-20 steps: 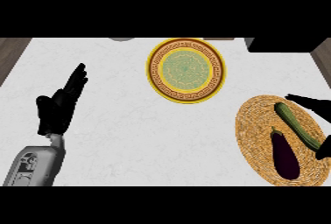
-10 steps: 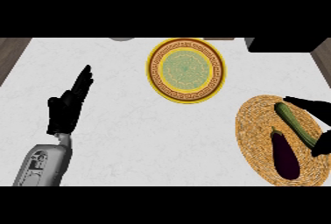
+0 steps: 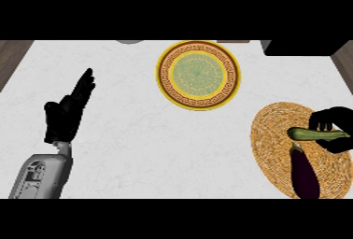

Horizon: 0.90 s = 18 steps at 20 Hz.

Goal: Pick the squash from the placemat and place it in the plate

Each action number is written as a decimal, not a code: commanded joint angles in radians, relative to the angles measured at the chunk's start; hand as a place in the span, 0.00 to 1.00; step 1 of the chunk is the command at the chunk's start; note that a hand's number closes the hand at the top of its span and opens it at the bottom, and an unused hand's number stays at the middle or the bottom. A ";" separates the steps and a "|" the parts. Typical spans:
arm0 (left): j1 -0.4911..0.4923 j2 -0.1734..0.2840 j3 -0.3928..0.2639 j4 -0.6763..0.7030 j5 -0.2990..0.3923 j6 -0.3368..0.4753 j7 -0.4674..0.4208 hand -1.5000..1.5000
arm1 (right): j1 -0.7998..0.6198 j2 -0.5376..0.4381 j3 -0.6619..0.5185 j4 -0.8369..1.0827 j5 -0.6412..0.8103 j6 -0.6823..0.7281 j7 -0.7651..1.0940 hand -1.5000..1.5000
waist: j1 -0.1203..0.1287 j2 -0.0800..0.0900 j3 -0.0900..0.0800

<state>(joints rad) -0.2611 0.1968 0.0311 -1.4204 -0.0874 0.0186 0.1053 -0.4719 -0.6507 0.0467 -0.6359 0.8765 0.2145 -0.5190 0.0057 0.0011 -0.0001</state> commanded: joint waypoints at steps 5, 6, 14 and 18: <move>0.016 -0.015 0.005 -0.072 0.004 -0.006 0.050 0.50 | -0.011 0.004 -0.087 0.049 -0.022 -0.104 -0.086 1.00 | -0.001 -0.001 0.001; -0.005 -0.019 -0.008 -0.078 -0.013 0.006 0.077 0.50 | -0.044 0.041 -0.092 0.009 -0.018 -0.080 0.088 1.00 | -0.005 -0.003 0.000; 0.051 0.018 0.034 -0.026 -0.001 -0.008 0.008 0.50 | 0.029 0.220 -0.175 -0.206 -0.007 -0.370 0.646 1.00 | -0.048 -0.022 -0.004; 0.017 -0.003 0.035 -0.026 -0.004 0.017 0.035 0.50 | -0.007 0.264 -0.162 -0.439 0.010 -0.459 0.702 1.00 | -0.052 -0.023 -0.003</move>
<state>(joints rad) -0.2272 0.1944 0.0537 -1.4392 -0.0982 0.0274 0.1216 -0.4790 -0.4312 -0.1164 -0.9051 0.8692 -0.1452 0.0939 -0.0429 -0.0200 -0.0044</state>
